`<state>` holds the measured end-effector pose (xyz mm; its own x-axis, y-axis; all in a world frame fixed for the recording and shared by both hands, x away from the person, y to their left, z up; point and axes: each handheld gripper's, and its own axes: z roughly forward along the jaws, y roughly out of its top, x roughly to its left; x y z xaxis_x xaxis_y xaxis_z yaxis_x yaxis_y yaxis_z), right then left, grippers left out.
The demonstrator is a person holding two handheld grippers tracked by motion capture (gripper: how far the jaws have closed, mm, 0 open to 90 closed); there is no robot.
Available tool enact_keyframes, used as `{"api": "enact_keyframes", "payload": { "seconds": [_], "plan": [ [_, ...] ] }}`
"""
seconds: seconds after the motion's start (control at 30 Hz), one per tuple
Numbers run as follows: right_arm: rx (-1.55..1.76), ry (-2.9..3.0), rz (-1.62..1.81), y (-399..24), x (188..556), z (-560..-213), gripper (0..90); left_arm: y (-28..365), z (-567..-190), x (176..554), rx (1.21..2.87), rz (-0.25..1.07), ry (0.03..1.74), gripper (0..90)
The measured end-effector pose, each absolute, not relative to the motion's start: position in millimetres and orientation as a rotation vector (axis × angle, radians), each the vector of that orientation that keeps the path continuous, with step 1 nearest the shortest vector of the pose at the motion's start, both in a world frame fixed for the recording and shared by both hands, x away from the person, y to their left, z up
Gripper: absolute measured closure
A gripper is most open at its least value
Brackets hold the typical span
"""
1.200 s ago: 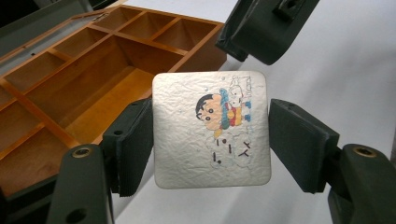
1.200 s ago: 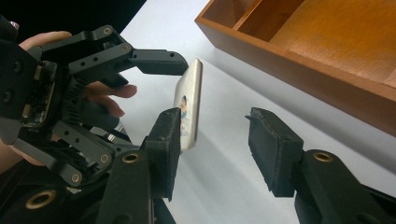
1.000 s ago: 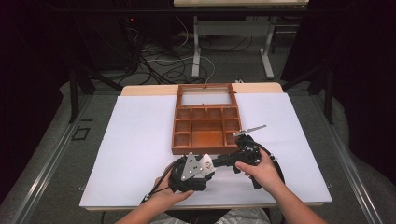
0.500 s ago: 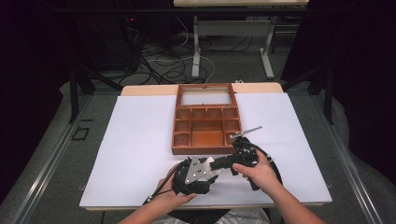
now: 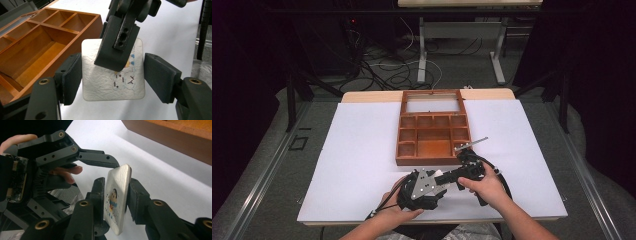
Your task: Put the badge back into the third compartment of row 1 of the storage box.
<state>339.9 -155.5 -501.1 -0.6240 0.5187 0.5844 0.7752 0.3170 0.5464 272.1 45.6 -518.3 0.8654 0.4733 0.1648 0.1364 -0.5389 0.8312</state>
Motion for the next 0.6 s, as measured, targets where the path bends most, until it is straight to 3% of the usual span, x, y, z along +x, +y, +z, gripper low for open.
{"api": "enact_keyframes", "payload": {
  "seconds": [0.6],
  "plan": [
    [-1.188, -2.194, -1.2, -159.5, 342.8, -503.7, 83.5, 45.6, -518.4, 271.7, 2.114, 0.465, 0.436, 33.0]
  ]
}}
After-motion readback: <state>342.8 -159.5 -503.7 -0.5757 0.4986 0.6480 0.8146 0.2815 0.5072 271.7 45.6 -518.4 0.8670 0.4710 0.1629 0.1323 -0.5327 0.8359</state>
